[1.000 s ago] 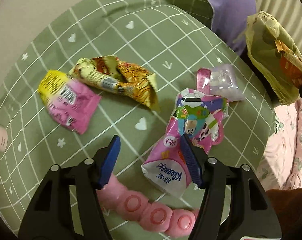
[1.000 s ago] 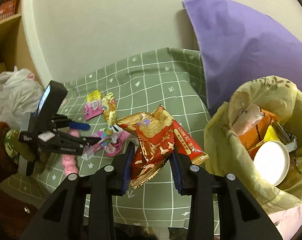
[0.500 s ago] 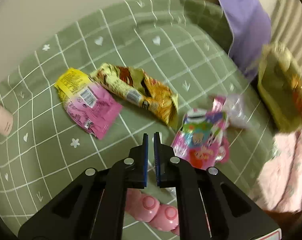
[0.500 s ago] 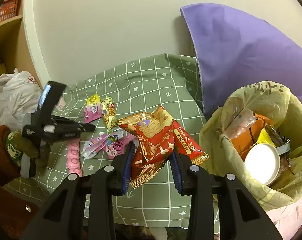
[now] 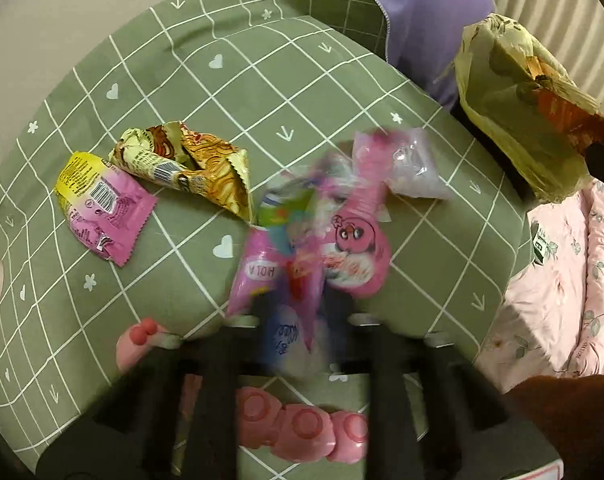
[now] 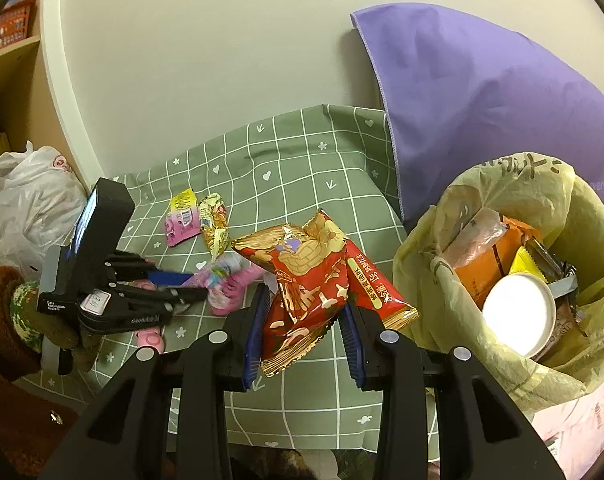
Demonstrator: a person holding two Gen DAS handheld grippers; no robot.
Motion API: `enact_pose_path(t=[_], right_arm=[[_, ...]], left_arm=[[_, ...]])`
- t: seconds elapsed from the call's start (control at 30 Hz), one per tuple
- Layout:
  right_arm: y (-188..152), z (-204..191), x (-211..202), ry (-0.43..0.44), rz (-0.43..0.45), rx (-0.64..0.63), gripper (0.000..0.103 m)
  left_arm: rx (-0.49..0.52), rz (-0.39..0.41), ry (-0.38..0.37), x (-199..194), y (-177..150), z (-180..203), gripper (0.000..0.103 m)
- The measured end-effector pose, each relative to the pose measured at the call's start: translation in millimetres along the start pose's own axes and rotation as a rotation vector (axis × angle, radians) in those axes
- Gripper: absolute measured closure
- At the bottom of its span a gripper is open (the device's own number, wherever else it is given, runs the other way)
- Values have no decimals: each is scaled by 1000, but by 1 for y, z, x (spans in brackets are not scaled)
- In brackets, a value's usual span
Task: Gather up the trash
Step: 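Carry the red-gold bag and pink packet over the trash bag, then open both grippers to drop the red-gold bag and pink packet into the bag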
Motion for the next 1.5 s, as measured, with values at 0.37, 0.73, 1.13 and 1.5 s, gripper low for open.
enact_pose_path(t=[0.37,0.73,1.13,1.5], right_arm=[[17,10,-25,-46,85,-32,70],[67,47,-99,-187,247,-49,70],[58,105,-161,-362,287,38,70],[25,157,-168,-394,226,157,69]], left_arm=[[-107,254,-17,-92,55,-14,99],[32,452,-121,-182,131,67,99],[186,426,-337,-173,166,159,98],[282,270,-495,-114,187,235,98]])
Point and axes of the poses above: each gripper's, at about its wrist camera, not at the fingertips, and x roughly the way its jaws point, z to its right, y to its top, the point moved 6 cm from there along x, roughly the way its jaws point, and after that the axes turned 6 degrees about -z, right-handed, at the moved point
